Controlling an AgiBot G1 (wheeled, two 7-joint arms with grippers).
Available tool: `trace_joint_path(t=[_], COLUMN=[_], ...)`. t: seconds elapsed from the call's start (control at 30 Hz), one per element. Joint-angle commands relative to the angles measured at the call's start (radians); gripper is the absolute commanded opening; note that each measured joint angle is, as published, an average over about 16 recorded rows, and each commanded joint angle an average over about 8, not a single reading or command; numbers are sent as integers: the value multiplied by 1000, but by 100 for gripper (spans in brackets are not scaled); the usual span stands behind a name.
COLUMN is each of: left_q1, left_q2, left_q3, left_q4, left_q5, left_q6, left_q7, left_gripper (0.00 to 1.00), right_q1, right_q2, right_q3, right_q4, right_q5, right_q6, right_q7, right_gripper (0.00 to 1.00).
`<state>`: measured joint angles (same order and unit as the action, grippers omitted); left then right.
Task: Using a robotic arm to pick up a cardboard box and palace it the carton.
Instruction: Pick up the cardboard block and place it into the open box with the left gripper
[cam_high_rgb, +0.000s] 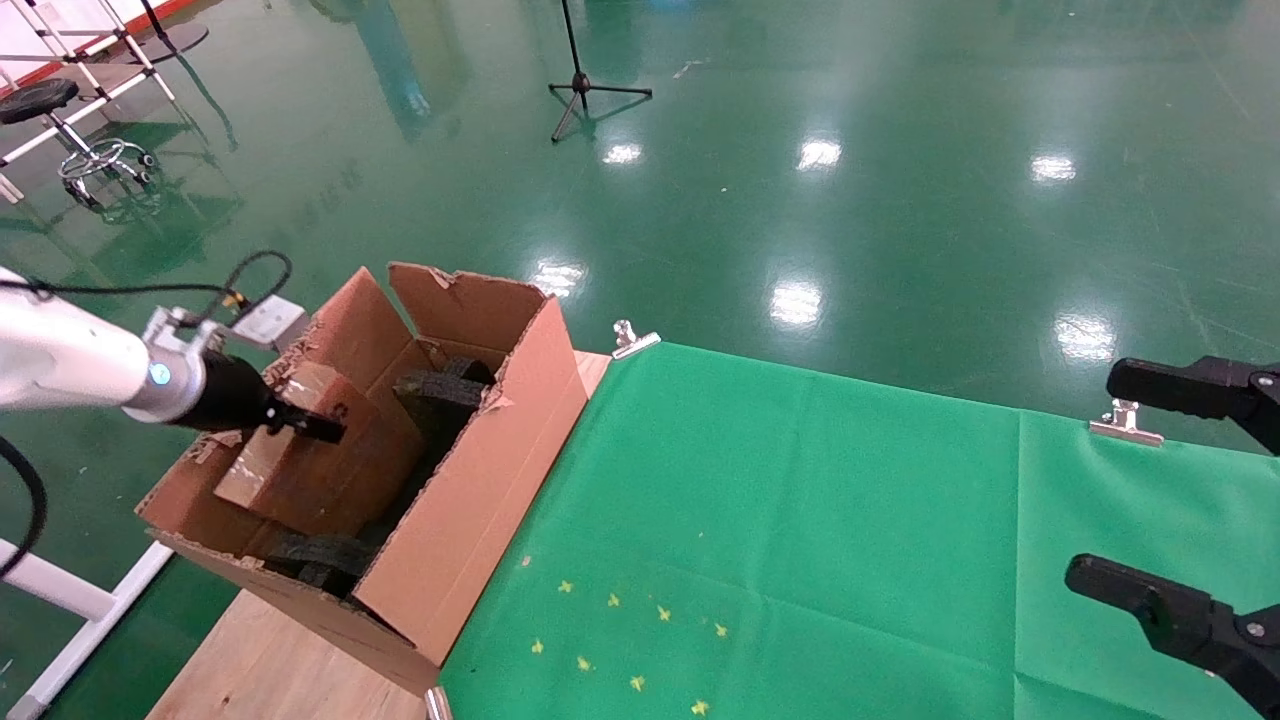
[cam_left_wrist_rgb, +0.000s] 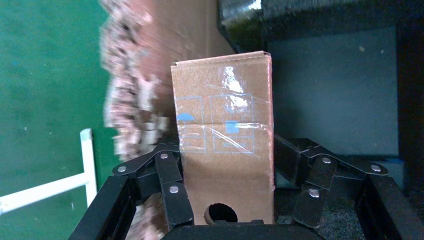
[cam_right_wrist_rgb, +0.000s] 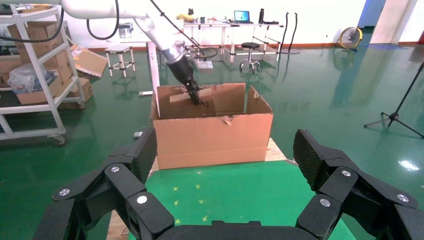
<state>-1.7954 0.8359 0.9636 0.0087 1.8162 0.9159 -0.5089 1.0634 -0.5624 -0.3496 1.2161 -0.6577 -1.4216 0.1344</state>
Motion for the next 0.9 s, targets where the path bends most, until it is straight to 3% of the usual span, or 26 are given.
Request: trace_joint_path(t=[0.03, 0.37, 0.63, 0.9], left_q1=[22, 120, 152, 154], left_q2=[2, 23, 28, 28], left_q3=[-5, -21, -32, -32], left_q4=[4, 1, 2, 3], left_q5=[-7, -29, -46, -45], left_q6=[-7, -47, -66, -65], left_q7=[-1, 3, -1, 0], left_gripper=[0, 0, 99, 100], right_q1=[0, 0, 0, 0], right_q2=[0, 0, 0, 0], right_q3=[0, 0, 0, 0], right_q4=[0, 0, 0, 0], right_q5=[0, 0, 0, 0], right_q6=[0, 0, 0, 0], right_q7=[0, 0, 0, 0], right_gripper=[100, 100, 100, 100])
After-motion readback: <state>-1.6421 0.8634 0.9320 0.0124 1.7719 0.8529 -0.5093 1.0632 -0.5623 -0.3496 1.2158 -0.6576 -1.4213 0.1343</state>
